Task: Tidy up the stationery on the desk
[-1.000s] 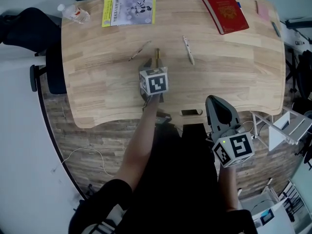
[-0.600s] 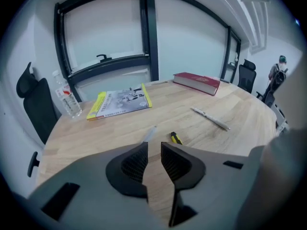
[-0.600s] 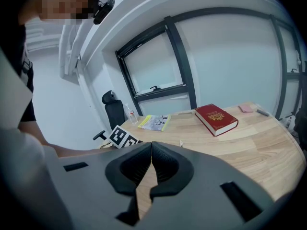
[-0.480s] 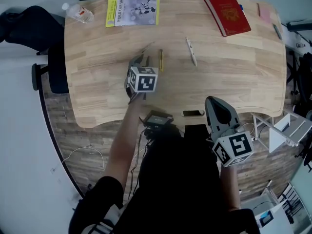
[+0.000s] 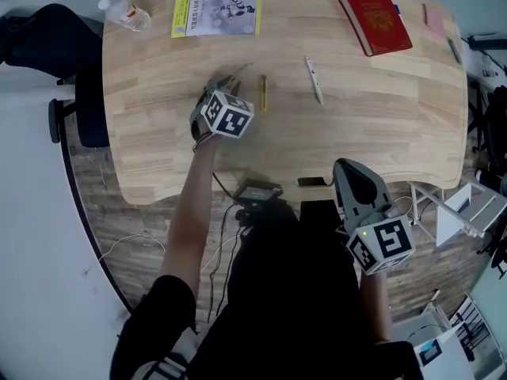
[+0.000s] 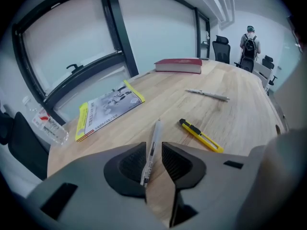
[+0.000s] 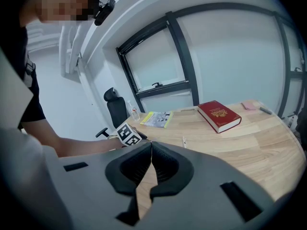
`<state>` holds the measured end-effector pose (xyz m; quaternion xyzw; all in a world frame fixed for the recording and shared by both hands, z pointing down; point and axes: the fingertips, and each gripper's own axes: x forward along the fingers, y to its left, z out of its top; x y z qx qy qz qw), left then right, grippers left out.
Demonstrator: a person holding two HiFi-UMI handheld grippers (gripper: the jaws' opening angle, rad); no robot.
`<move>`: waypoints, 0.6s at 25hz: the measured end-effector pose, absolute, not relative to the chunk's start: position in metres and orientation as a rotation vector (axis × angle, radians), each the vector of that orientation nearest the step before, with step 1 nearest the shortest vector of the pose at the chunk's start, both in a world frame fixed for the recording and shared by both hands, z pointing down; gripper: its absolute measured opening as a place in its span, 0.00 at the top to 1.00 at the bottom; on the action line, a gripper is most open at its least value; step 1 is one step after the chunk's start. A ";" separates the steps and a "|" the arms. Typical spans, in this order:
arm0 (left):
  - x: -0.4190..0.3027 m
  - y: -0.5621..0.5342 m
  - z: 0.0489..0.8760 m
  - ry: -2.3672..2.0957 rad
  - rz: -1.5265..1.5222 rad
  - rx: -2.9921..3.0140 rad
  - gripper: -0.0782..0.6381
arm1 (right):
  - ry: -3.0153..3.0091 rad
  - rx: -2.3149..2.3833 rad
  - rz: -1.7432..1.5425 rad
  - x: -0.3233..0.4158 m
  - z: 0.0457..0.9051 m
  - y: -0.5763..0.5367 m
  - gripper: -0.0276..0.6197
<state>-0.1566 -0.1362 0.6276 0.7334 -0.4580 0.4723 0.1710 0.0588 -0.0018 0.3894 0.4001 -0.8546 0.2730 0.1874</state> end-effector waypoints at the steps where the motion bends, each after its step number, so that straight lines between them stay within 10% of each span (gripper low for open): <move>1: -0.157 -0.138 0.631 -1.284 1.371 2.087 0.74 | -2.401 1.126 0.770 0.059 0.390 -0.002 0.92; 15: -0.152 -0.144 0.653 -1.163 1.552 2.116 0.79 | -2.372 1.151 0.783 0.064 0.394 0.002 0.92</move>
